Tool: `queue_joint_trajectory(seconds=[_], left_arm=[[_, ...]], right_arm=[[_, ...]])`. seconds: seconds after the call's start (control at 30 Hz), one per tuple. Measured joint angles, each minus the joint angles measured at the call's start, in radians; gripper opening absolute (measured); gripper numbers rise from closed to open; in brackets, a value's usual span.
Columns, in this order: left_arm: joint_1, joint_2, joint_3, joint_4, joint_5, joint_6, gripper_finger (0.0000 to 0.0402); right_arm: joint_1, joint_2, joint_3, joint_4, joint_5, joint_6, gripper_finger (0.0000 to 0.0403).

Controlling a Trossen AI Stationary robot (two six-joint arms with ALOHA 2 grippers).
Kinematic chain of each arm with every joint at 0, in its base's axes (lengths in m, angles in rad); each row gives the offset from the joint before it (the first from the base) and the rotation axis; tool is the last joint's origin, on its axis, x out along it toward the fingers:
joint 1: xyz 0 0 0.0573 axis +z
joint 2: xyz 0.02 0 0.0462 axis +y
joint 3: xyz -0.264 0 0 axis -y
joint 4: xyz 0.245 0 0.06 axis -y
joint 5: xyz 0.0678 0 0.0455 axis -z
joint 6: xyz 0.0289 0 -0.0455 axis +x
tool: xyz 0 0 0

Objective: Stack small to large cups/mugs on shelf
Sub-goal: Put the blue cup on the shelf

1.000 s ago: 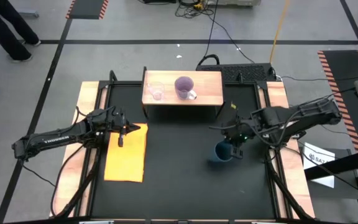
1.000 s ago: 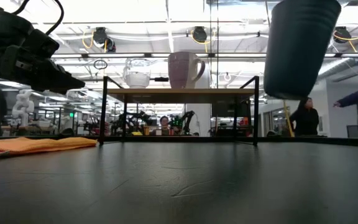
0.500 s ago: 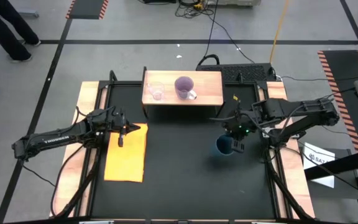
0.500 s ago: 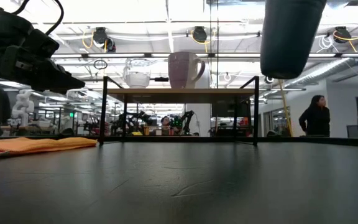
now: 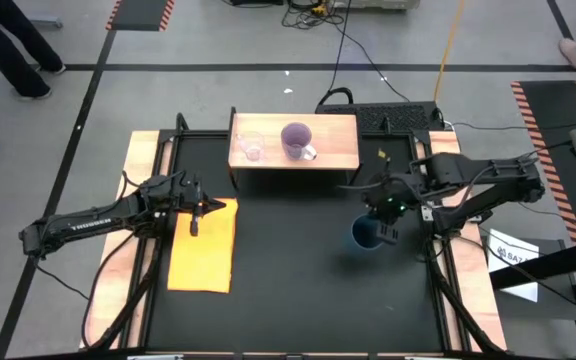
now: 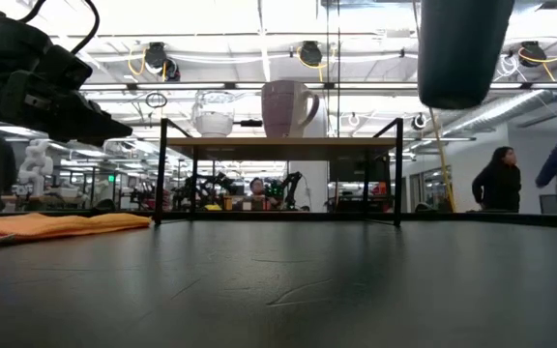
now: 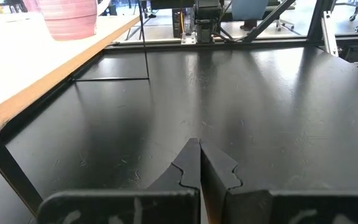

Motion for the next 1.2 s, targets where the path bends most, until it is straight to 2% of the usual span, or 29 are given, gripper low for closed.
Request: queue_joint_trajectory(seconds=[0.17,0.43,0.7,0.87,1.2], left_arm=[[0.000,0.000,0.000,0.000,0.000,0.000,0.0001],[0.000,0.000,0.000,0.000,0.000,0.000,0.0001],[0.000,0.000,0.000,-0.001,-0.001,-0.004,0.0001],[0.000,0.000,0.000,-0.002,-0.001,-0.012,0.0001],[0.000,0.000,0.000,-0.003,-0.001,-0.012,0.0001]], right_arm=[[0.000,0.001,0.095,-0.046,0.011,-0.015,0.0000],[0.001,-0.018,0.213,-0.114,0.113,-0.057,0.0000],[0.001,-0.093,0.215,-0.121,0.206,-0.106,0.0000],[0.001,-0.150,0.211,-0.120,0.219,-0.106,0.0000],[0.001,-0.335,0.066,-0.124,0.274,-0.055,0.0000]])
